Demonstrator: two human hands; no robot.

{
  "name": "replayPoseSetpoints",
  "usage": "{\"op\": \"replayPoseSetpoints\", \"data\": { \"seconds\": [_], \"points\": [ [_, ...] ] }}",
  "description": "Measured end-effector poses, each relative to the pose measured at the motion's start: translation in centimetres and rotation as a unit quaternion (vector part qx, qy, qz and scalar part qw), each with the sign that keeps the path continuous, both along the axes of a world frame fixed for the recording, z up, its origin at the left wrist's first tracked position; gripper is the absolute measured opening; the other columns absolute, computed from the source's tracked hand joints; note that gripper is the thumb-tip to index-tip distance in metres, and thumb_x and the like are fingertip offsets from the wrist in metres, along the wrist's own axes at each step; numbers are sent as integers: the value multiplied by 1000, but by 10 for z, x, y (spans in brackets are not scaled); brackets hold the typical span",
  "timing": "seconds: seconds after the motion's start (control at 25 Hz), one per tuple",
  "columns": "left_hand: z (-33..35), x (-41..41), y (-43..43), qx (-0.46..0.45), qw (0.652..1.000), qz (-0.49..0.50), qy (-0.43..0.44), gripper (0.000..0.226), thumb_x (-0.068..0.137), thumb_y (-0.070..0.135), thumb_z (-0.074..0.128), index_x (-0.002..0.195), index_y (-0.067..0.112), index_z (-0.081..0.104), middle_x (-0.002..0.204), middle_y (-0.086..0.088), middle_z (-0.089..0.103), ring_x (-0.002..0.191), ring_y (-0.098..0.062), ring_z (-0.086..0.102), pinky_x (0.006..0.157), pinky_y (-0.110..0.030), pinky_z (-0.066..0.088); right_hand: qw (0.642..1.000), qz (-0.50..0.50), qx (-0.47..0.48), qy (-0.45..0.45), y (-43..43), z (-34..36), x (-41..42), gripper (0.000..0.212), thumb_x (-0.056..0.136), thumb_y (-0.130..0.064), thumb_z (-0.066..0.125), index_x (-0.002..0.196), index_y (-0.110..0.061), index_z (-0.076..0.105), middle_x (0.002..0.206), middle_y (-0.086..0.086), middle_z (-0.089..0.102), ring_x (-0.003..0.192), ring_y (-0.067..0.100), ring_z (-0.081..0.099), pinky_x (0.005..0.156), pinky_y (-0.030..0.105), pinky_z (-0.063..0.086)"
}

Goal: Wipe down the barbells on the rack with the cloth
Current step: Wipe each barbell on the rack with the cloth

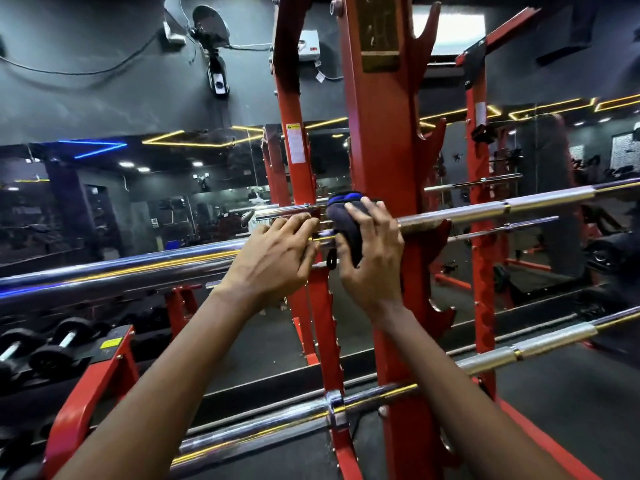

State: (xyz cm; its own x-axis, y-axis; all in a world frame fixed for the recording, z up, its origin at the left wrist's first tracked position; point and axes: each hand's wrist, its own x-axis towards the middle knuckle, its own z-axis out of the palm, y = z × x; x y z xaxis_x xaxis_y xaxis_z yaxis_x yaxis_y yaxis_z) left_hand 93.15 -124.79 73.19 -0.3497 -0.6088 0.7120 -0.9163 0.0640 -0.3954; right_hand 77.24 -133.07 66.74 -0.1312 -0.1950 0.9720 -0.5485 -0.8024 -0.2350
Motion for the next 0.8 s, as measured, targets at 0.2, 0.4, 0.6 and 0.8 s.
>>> {"op": "replayPoseSetpoints", "data": {
  "seconds": [0.2, 0.4, 0.6, 0.8],
  "points": [
    [-17, -14, -4, -69, 997, 45, 2, 51, 96, 44, 37, 139, 18, 48, 129, -5, 57, 103, -27, 59, 84, -44, 43, 1000, -6, 2, -24, -19, 2, -32, 46, 101, -21, 59, 147, -17, 52, 155, 5, 47, 149, 26, 37, 120, 51, 31],
    [-21, -16, -9, -86, 993, 77, 6, 51, 96, 45, 45, 141, 21, 49, 128, -4, 58, 100, -28, 59, 85, -45, 41, 999, 2, -14, 41, -8, -6, -18, 53, 96, -15, 59, 148, -17, 52, 156, 9, 45, 150, 32, 34, 120, 58, 30],
    [-23, -14, -8, -94, 992, 77, 13, 46, 98, 50, 45, 138, 28, 52, 128, 0, 57, 102, -26, 59, 89, -45, 41, 999, -8, 17, 40, -22, 8, -56, 56, 93, -5, 60, 146, -20, 52, 154, 10, 46, 147, 34, 38, 117, 57, 36],
    [-28, -36, -14, -66, 983, 154, 69, 51, 99, 50, 46, 148, 34, 42, 146, -8, 45, 123, -31, 49, 108, -61, 30, 989, -2, 24, 148, 0, -2, -47, 82, 76, 3, 67, 151, -25, 49, 159, 9, 40, 151, 36, 31, 117, 56, 36]
  ]
}}
